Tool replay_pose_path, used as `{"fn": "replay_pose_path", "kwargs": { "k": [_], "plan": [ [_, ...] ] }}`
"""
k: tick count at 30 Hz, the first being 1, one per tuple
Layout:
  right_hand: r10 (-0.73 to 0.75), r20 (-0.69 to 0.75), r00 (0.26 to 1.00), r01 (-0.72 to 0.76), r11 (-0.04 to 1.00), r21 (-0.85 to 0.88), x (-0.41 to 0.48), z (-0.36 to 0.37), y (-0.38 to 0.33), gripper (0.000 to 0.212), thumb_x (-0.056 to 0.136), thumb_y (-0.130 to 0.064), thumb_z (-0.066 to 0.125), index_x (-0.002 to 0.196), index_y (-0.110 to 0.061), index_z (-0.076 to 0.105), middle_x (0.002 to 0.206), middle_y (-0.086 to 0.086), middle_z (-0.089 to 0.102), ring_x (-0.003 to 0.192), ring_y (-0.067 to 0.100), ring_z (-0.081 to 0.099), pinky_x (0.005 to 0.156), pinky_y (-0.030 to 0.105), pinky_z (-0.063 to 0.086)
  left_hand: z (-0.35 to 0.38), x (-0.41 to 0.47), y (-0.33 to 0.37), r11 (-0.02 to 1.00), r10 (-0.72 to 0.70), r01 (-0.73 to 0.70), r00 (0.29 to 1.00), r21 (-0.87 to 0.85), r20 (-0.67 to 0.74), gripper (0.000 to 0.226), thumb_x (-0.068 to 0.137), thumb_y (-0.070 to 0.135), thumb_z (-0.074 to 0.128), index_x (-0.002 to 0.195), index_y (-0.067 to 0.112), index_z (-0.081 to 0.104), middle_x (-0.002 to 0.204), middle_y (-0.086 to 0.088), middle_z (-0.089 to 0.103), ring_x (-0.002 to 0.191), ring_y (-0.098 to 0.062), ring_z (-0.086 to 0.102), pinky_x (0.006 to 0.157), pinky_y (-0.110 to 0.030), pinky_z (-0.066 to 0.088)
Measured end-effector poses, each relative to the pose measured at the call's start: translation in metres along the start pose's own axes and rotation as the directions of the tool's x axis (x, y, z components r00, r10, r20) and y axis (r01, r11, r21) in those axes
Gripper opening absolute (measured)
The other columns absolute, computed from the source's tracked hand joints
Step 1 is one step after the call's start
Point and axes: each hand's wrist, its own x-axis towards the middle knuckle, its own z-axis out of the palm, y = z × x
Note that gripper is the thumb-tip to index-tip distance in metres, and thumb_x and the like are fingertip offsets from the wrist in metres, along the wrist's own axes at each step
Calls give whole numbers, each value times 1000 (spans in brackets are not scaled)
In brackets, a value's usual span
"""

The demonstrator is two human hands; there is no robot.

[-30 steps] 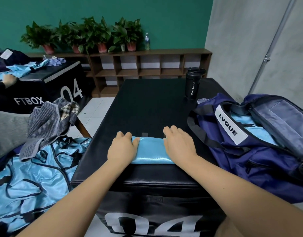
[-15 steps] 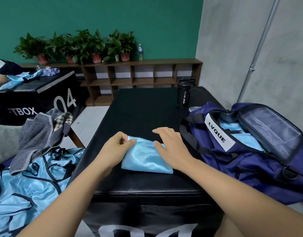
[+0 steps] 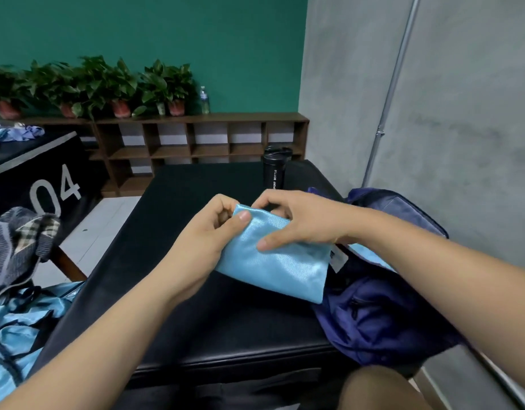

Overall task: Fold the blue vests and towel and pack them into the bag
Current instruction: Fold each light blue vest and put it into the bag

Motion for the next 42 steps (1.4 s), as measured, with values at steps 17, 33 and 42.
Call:
{"fn": "replay_pose_path", "kwargs": {
  "k": [17, 33, 42],
  "plan": [
    [115, -445, 888, -345, 808, -478, -68, -159, 75, 37, 89, -40, 84, 120, -34, 63, 101, -8, 74, 94, 18, 71, 71, 31, 49, 125, 171, -22, 850, 95, -130, 991, 511, 94, 31, 78, 19, 86, 102, 23, 67, 104, 2, 73, 82, -10, 67, 82, -28, 55],
    [127, -330, 936, -282, 831, -480, -19, -111, 147, 40, 95, -5, 69, 126, -30, 61, 119, -4, 68, 107, 19, 62, 90, 36, 51, 137, 227, -30, 545, 21, -37, 999, 838, 31, 9, 89, 26, 83, 83, 24, 76, 88, 4, 76, 84, -16, 70, 69, -27, 48],
    [174, -290, 941, -306, 804, -510, 15, -86, 187, 46, 101, -2, 52, 139, -27, 55, 118, 5, 64, 105, 30, 63, 83, 38, 48, 132, 218, -7, 506, 44, -163, 986, 847, 163, 12, 89, 29, 85, 85, 21, 77, 80, 7, 73, 76, -11, 66, 60, -24, 43]
  ]
}}
